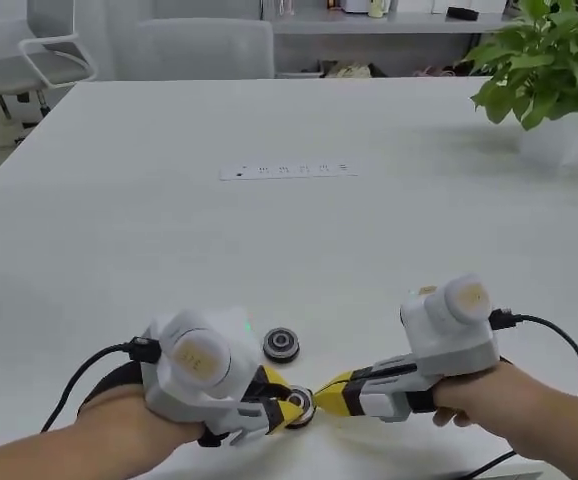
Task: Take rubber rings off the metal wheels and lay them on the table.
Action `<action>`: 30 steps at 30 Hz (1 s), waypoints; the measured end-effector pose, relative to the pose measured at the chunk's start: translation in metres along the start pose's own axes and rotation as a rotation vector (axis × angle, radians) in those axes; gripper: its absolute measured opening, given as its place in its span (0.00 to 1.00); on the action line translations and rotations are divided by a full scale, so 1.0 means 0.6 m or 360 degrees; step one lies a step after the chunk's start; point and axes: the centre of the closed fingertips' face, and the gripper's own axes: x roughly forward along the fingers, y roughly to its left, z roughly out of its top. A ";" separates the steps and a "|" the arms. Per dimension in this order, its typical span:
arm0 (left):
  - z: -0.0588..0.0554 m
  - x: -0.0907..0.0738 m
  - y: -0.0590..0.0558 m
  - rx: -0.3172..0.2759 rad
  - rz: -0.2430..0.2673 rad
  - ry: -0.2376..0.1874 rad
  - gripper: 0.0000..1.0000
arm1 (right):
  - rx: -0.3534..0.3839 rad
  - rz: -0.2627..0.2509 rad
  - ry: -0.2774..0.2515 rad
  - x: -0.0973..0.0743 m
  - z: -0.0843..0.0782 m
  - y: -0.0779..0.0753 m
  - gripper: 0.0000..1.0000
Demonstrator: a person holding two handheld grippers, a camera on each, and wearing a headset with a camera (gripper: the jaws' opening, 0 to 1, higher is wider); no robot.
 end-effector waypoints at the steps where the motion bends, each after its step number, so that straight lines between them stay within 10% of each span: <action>1: 0.000 0.000 0.000 -0.0002 0.0000 0.0000 0.08 | -0.0008 0.0002 0.0002 0.001 0.000 0.001 0.00; 30: 0.000 0.000 0.000 -0.0017 -0.0006 -0.0001 0.08 | -0.0023 0.0059 -0.0016 0.004 0.007 0.017 0.00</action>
